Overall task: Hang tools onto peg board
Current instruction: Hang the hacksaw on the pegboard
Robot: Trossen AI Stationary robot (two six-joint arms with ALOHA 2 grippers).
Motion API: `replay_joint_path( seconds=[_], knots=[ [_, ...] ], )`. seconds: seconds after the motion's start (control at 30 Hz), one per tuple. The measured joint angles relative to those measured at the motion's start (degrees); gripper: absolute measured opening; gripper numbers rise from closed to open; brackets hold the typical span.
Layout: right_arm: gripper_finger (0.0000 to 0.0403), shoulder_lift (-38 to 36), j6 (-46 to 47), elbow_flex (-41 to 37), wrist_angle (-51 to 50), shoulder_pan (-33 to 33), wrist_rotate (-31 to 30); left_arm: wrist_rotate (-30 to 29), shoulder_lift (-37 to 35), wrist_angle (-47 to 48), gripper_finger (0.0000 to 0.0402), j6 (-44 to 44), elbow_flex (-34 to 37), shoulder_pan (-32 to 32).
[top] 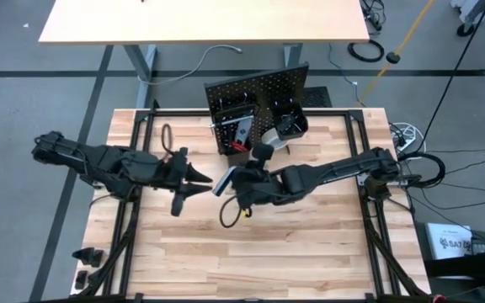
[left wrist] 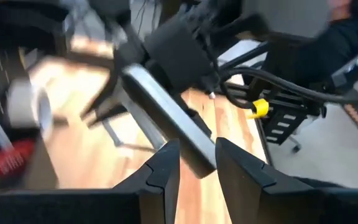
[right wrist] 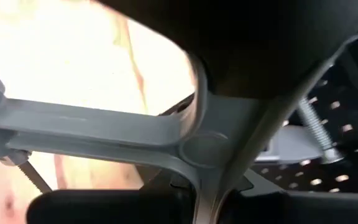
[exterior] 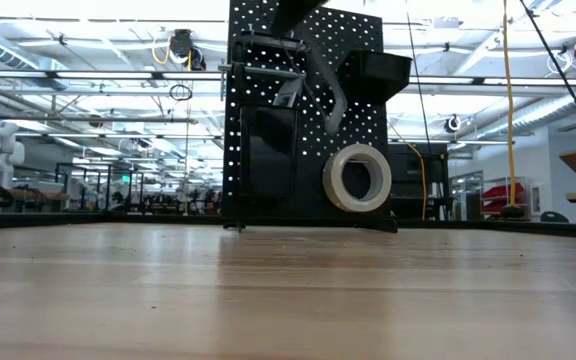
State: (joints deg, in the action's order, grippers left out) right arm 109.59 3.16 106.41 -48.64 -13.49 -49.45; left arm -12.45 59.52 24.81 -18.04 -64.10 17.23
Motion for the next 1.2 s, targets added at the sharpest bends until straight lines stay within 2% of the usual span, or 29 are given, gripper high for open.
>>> replay_joint_path(
  seconds=[0.1,0.3,0.47,0.97,1.2],
  knots=[
    [0.0016,1.2,2.6,0.2,-1.3,0.4,2.0,0.0,2.7,0.4,0.0105,-7.2,0.0,0.0],
    [0.0016,3.1,6.4,0.0,-5.4,0.4,5.3,0.7,7.4,0.8,0.0105,-12.1,0.0,-0.3],
    [0.0016,4.0,10.1,0.0,-8.7,0.1,5.7,7.2,8.9,0.9,0.0105,-19.0,0.0,-2.9],
    [0.0016,4.2,13.4,-2.1,-11.0,-0.1,4.8,9.3,8.4,2.6,0.0107,-19.2,0.1,-6.8],
    [0.0016,4.3,12.3,-2.7,-9.0,1.2,6.3,8.5,11.3,3.6,0.0149,-19.2,0.1,-7.9]
  ],
)
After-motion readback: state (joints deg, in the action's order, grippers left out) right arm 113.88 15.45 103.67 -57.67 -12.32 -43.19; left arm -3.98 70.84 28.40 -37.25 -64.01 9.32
